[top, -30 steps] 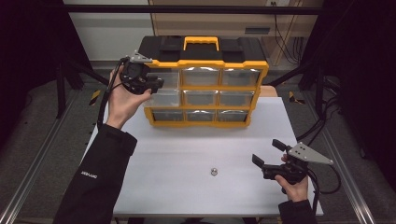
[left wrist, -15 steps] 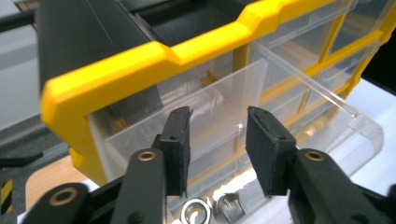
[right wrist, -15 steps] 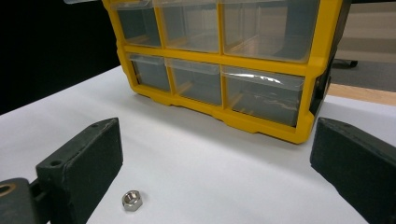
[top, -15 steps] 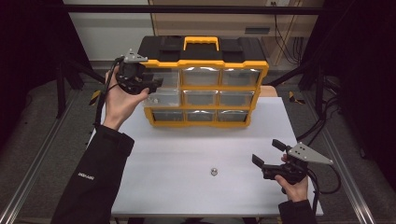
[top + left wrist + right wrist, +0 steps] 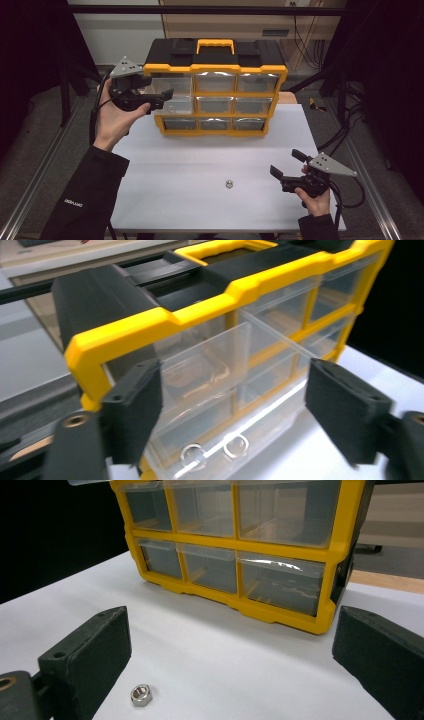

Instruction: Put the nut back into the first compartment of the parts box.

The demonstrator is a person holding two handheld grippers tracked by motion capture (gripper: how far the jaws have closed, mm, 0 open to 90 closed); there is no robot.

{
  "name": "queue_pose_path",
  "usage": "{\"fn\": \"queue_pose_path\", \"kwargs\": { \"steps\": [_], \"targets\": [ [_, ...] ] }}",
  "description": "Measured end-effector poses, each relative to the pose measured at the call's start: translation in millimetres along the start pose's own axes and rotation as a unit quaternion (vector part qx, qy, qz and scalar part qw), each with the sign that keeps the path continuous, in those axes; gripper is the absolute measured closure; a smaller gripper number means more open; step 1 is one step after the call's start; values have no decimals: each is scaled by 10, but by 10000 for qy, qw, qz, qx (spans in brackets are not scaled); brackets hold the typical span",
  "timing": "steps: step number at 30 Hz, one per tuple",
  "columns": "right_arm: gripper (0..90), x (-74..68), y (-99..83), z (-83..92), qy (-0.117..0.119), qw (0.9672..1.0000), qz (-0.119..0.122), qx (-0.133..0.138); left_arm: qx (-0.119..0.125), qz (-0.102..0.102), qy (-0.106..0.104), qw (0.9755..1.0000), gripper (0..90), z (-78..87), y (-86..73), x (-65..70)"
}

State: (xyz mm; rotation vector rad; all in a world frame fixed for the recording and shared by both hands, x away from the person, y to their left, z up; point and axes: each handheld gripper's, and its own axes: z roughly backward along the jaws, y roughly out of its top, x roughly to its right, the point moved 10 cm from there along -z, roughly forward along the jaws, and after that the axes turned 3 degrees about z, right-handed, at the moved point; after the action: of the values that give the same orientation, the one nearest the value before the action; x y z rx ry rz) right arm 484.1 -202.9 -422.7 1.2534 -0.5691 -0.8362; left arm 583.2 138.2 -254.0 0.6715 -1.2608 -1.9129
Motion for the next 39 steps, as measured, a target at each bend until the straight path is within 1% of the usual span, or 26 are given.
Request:
{"fn": "queue_pose_path", "kwargs": {
  "steps": [4, 6, 10, 12, 15, 16, 21, 22, 24, 25, 26, 29, 30, 31, 33, 35, 39],
  "targets": [
    [27, -1, 0, 4, -5, 10000, -6, -6, 108, -44, -84, 9999, 118, 55, -59, 67],
    [27, -1, 1, 4, -5, 10000, -6, -5, 101, -121, -100, 9998, 98, 83, -107, 89],
    [27, 0, 0, 4, -7, 10000, -6, -12, 112, -214, -106, 9997, 89, 120, -214, 134],
    [27, -3, -2, 4, 1, 10000, -13, -21, 156, -275, -82, 9995, 87, 143, -253, 155],
    [27, -8, 1, -1, 6, 10000, -23, -2, 238, -285, -146, 9992, 84, 180, -296, 193],
    [27, -5, 2, -3, -2, 10000, -4, 5, 259, -256, -158, 9992, 83, 190, -315, 208],
    [27, -6, 5, 3, -1, 10000, -15, 5, 319, -229, -238, 9989, 80, 225, -433, 260],
    [26, -6, 5, 2, 0, 10000, -16, 10, 350, -257, -238, 9988, 79, 225, -455, 266],
    [26, -8, 4, 1, 5, 10000, -14, 4, 338, -275, -279, 9987, 78, 219, -519, 290],
    [26, -7, 3, 0, 3, 10000, -2, 0, 284, -281, -295, 9988, 77, 214, -565, 307],
    [27, -6, 2, -3, -1, 10000, 5, 5, 298, -327, -300, 9986, 77, 202, -592, 313],
    [26, -4, 0, -4, -11, 10000, 16, -1, 265, -300, -330, 9987, 76, 165, -700, 346],
    [26, -3, 1, -2, -12, 10000, 21, -1, 222, -231, -383, 9988, 76, 157, -745, 374],
    [27, -5, 2, 0, -2, 10000, 8, 4, 217, -211, -422, 9987, 76, 147, -778, 391],
    [26, -4, 2, 2, -5, 10000, -3, 1, 218, -210, -421, 9987, 76, 126, -834, 413],
    [26, -2, 0, -1, -10, 10000, 24, -2, 220, -168, -489, 9984, 76, 106, -883, 445],
    [27, -3, 2, -2, -15, 10000, 21, 7, 204, -145, -574, 9980, 76, 54, -989, 508]
  ]
}}
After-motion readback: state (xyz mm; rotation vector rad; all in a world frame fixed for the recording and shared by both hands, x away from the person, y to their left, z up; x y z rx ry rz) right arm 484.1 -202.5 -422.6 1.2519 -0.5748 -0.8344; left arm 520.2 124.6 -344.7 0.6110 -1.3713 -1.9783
